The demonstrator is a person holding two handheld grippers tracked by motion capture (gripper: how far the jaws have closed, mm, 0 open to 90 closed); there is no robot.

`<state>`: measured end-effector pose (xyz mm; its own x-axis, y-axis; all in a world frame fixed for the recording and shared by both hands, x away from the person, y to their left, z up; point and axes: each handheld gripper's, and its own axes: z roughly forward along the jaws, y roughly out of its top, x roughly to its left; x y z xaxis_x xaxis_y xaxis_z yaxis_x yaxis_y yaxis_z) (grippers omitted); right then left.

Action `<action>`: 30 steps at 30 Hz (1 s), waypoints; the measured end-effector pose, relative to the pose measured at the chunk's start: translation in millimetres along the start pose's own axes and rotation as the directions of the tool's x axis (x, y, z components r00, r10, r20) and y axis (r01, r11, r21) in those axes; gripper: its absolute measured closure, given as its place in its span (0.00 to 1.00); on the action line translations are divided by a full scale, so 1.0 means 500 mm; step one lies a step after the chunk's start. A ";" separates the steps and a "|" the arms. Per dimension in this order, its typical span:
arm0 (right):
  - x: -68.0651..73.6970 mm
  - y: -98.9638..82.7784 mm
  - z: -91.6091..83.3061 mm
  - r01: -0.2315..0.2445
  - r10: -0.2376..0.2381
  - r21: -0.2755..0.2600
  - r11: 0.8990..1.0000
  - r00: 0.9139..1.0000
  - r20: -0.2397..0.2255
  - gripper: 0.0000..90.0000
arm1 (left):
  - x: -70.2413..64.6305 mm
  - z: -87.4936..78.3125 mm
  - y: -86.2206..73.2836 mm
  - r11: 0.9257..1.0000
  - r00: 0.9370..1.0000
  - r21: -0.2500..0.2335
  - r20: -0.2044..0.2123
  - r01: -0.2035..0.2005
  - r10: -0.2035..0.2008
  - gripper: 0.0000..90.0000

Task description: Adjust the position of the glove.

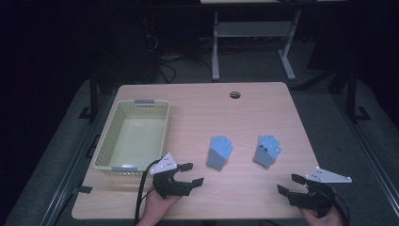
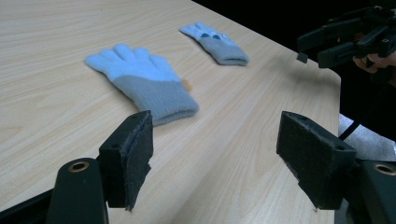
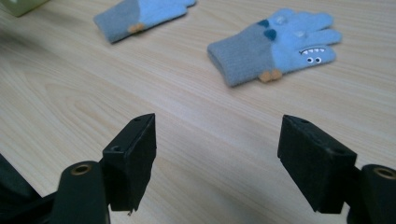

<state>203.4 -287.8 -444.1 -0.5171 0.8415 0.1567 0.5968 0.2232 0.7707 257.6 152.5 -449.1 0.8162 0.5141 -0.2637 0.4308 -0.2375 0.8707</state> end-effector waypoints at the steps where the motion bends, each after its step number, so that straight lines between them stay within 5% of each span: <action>1: -0.002 0.000 -0.001 -0.001 0.001 -0.003 1.000 1.000 0.000 0.30 | 0.000 0.000 0.000 1.000 1.000 -0.002 0.000 0.000 0.000 0.30; 9: -0.010 0.005 0.007 -0.005 0.005 0.003 1.000 1.000 -0.008 0.29 | 0.005 0.001 0.000 1.000 1.000 -0.002 0.003 0.000 0.000 0.30; 15: -0.009 0.052 0.013 0.012 -0.014 -0.042 0.999 0.999 -0.038 0.29 | 0.004 -0.003 0.001 1.000 1.000 -0.007 0.007 0.000 0.000 0.30; 20: -0.008 0.083 0.029 0.058 -0.059 -0.021 0.998 0.998 -0.028 0.33 | -0.001 -0.007 0.002 1.000 1.000 -0.017 0.003 -0.009 0.009 0.30; 30: -0.024 0.151 0.089 0.065 -0.063 0.054 0.996 0.997 -0.037 0.38 | 0.003 -0.016 0.005 0.999 1.000 -0.037 0.001 0.001 0.000 0.30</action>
<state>282.2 -259.3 -415.2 -0.5761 0.8068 0.1311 0.5943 0.3033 0.7448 256.8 159.5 -443.9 0.8163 0.5135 -0.2644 0.4168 -0.2069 0.8851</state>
